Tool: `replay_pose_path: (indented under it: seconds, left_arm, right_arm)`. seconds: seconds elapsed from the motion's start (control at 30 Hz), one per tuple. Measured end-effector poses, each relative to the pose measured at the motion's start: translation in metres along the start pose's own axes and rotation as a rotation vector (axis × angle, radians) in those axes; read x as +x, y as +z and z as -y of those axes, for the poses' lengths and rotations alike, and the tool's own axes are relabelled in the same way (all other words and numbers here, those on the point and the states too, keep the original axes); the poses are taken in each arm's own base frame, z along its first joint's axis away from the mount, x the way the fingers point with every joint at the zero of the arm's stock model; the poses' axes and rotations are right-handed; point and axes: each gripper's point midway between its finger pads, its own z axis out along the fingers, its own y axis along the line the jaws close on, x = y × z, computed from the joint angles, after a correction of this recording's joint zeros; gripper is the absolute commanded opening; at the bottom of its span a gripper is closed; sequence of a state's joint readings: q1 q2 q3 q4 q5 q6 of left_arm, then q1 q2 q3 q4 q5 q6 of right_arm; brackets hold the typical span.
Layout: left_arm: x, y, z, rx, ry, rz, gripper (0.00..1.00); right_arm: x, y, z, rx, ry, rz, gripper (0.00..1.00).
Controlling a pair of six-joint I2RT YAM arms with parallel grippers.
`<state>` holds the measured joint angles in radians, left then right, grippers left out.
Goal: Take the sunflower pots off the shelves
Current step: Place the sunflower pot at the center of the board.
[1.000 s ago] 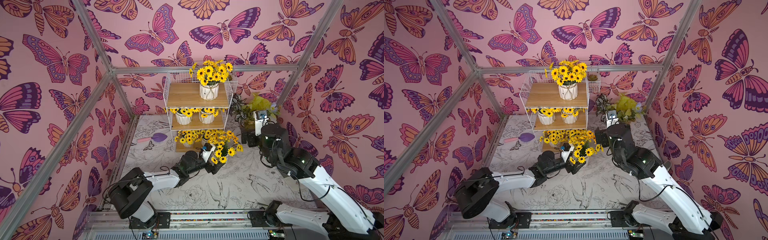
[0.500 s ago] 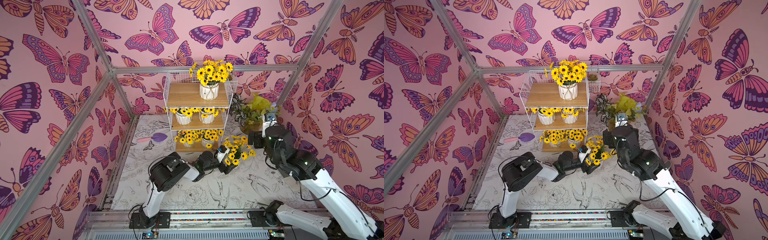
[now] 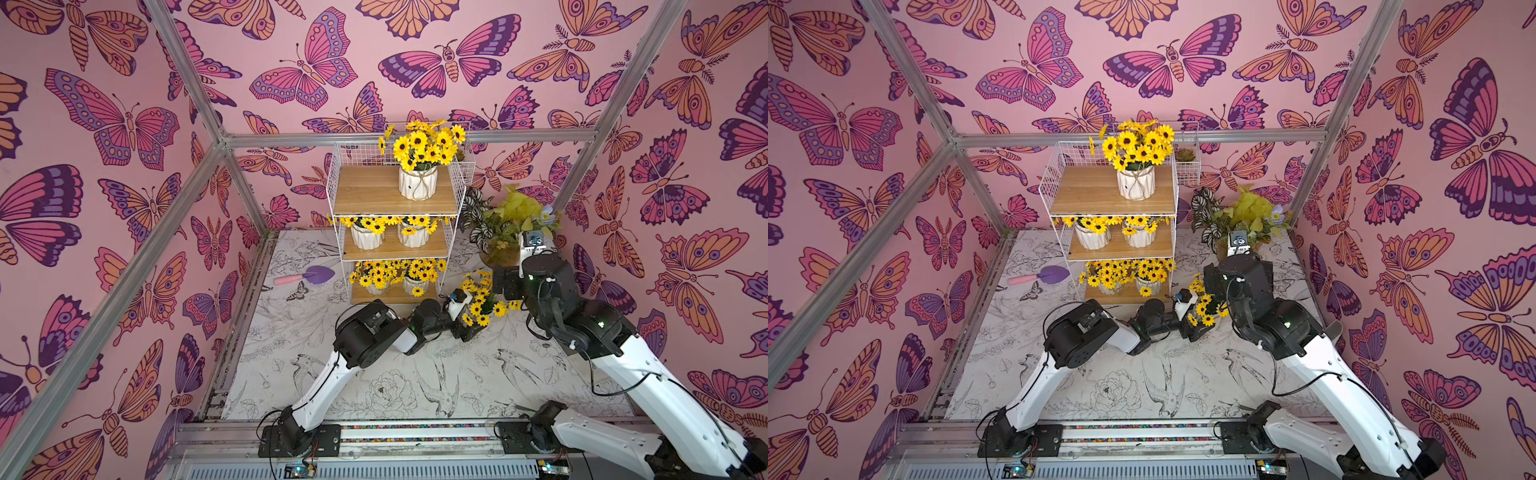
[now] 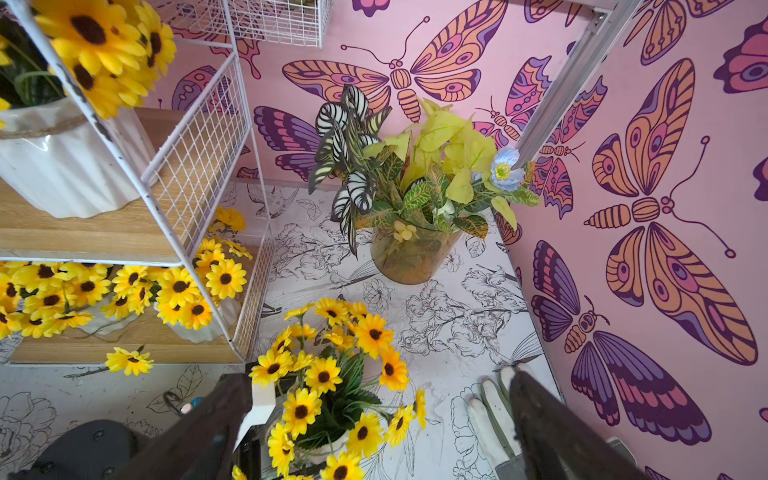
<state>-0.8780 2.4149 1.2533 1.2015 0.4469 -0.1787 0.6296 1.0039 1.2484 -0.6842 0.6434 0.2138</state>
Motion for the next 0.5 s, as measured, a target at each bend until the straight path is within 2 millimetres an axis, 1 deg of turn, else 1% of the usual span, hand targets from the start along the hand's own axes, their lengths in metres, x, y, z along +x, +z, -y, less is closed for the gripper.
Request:
replay_pose_path:
  seconds: [0.07, 0.13, 0.27, 0.5]
  left_arm:
    - [-0.004, 0.007, -0.005, 0.005, 0.004, 0.018, 0.43]
    - [-0.004, 0.013, -0.011, 0.003, 0.006, 0.029, 0.44]
    - [0.006, 0.026, -0.025, 0.008, 0.003, 0.033, 0.46]
    - [0.002, 0.048, -0.031, 0.038, -0.010, 0.038, 0.62]
  right_arm:
    - [0.002, 0.000, 0.001, 0.000, 0.003, -0.001, 0.99]
    - [0.004, -0.001, 0.002, 0.001, 0.006, -0.002, 0.99]
    - [0.007, -0.003, 0.005, 0.008, 0.017, 0.000, 0.99]
    - [0.011, -0.007, 0.012, 0.022, 0.028, 0.008, 0.99]
